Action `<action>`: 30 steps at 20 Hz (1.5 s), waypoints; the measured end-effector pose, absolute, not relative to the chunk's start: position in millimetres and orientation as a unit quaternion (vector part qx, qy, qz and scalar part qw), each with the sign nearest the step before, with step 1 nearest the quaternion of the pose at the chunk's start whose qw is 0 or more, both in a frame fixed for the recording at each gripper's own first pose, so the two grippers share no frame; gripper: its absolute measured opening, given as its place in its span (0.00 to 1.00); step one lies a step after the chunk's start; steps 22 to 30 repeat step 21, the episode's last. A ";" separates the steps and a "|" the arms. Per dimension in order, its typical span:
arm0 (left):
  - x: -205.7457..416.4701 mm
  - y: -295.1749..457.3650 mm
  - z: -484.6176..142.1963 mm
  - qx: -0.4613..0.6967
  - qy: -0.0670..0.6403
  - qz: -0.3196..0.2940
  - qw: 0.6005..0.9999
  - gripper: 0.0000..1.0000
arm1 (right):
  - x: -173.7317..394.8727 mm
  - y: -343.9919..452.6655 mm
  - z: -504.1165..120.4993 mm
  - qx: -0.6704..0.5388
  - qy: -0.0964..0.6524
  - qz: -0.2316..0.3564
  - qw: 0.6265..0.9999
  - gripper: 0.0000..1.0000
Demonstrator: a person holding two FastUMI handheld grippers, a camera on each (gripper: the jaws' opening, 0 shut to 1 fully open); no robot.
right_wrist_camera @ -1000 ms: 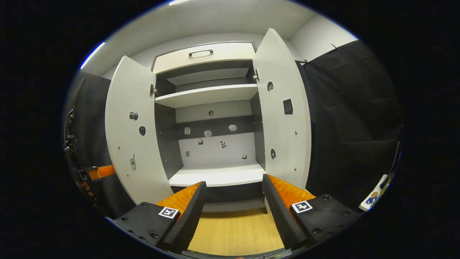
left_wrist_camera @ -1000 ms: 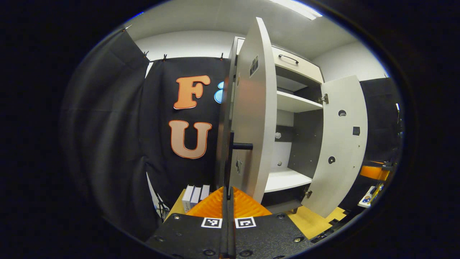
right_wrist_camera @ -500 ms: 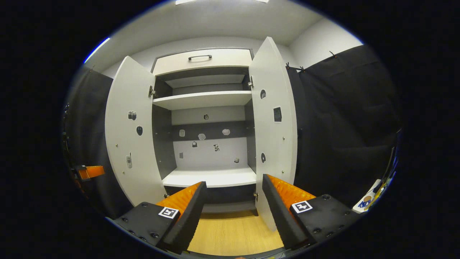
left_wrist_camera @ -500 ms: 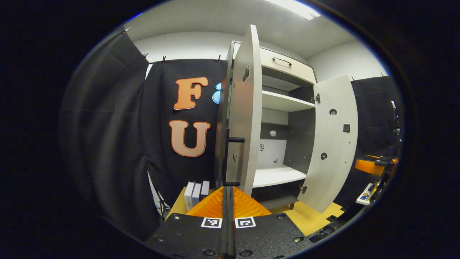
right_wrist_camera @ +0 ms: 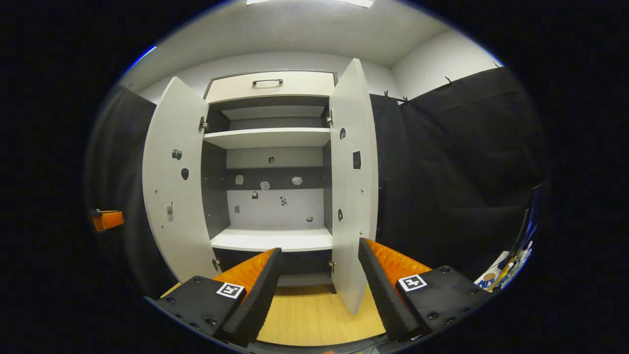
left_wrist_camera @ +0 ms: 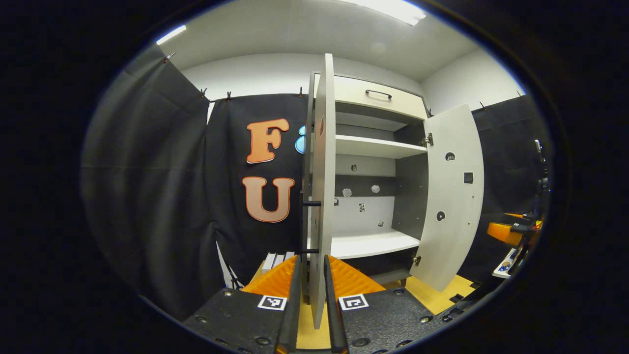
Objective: Open the right door of the double-door shoe cabinet with the right hand, and open the left door with the left hand.
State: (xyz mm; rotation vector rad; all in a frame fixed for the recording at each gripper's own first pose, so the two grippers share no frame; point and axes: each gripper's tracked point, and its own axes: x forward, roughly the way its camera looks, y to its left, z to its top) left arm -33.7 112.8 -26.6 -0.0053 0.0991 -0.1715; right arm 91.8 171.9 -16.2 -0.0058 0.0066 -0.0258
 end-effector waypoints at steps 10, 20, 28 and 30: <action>-68.2 65.3 7.0 -0.031 0.033 -0.052 0.998 0.71 | 40.9 101.6 -0.1 -0.011 0.005 -0.025 1.000 0.98; -98.0 49.9 25.0 -0.040 0.011 -0.012 0.999 0.86 | 16.5 61.4 -0.5 -0.012 0.005 -0.017 1.000 0.89; -99.8 48.1 23.6 -0.045 0.012 -0.011 0.999 0.86 | 15.6 58.8 -1.1 -0.014 0.006 -0.017 1.000 0.89; -99.8 48.1 23.6 -0.045 0.012 -0.011 0.999 0.86 | 15.6 58.8 -1.1 -0.014 0.006 -0.017 1.000 0.89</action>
